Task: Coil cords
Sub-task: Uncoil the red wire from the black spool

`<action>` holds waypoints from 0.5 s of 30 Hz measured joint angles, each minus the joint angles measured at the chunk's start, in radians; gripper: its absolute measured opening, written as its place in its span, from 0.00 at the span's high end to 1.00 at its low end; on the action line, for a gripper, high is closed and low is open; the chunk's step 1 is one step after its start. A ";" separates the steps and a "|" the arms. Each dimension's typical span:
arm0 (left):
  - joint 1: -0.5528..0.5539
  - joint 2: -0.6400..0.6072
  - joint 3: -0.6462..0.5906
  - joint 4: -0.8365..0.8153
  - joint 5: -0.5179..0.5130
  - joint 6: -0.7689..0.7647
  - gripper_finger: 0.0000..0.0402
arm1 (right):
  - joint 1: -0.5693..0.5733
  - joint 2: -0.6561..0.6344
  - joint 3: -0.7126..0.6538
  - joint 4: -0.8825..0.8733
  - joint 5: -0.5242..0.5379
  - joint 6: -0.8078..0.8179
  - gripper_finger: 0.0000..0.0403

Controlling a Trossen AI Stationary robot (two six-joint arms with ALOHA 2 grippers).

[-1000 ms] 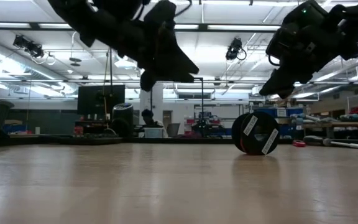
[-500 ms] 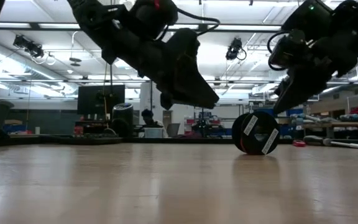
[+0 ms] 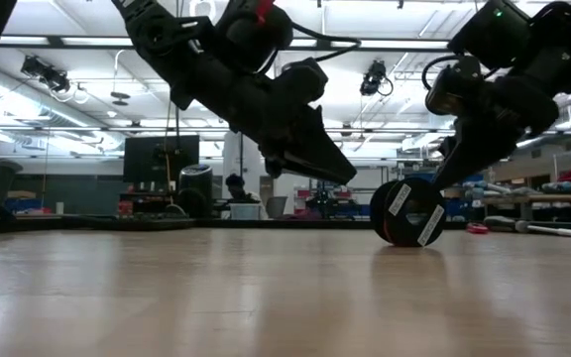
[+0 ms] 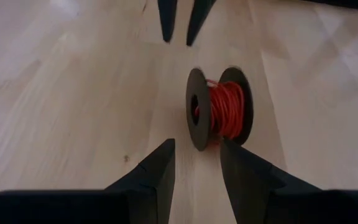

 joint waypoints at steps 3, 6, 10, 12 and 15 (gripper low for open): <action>0.000 -0.003 0.000 0.003 0.007 -0.001 0.67 | -0.008 0.000 0.000 0.000 -0.001 0.005 0.80; 0.000 -0.003 0.000 -0.002 0.007 -0.003 0.67 | -0.010 0.001 0.000 0.007 -0.004 0.008 0.80; 0.000 -0.003 0.000 -0.002 0.008 -0.007 0.67 | -0.011 0.001 0.000 0.033 -0.004 0.008 0.80; 0.000 -0.003 0.000 -0.006 0.008 -0.026 0.67 | -0.016 0.006 0.000 0.070 -0.004 0.008 0.80; 0.000 -0.003 -0.001 -0.005 0.018 -0.034 0.67 | -0.019 0.013 0.000 0.085 -0.004 0.029 0.80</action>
